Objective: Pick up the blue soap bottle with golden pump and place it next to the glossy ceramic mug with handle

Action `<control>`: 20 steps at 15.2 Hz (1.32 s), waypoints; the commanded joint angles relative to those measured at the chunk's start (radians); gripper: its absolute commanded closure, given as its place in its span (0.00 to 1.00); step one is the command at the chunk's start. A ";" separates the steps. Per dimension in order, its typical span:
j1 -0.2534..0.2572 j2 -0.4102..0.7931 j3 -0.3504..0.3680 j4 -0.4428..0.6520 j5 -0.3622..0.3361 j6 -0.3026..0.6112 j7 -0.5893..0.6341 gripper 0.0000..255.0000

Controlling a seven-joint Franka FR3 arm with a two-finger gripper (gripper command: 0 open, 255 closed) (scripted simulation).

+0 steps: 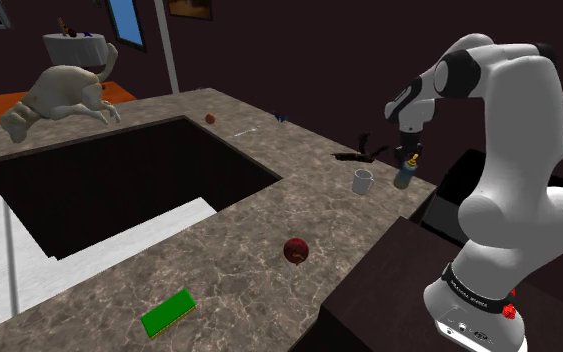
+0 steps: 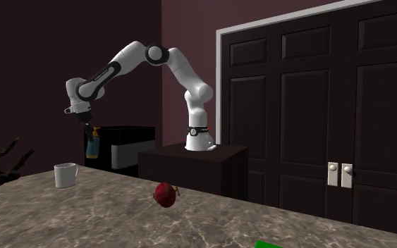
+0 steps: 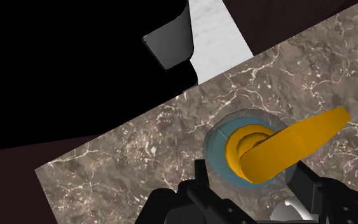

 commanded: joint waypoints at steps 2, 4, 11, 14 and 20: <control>-0.003 0.028 0.005 0.001 0.006 0.027 0.001 1.00; -0.006 0.046 0.009 0.002 0.010 0.044 0.001 1.00; -0.017 0.115 0.022 0.013 0.024 0.101 0.001 1.00; -0.021 0.146 0.028 0.021 0.030 0.124 0.002 1.00; -0.025 0.171 0.032 0.028 0.034 0.141 0.002 1.00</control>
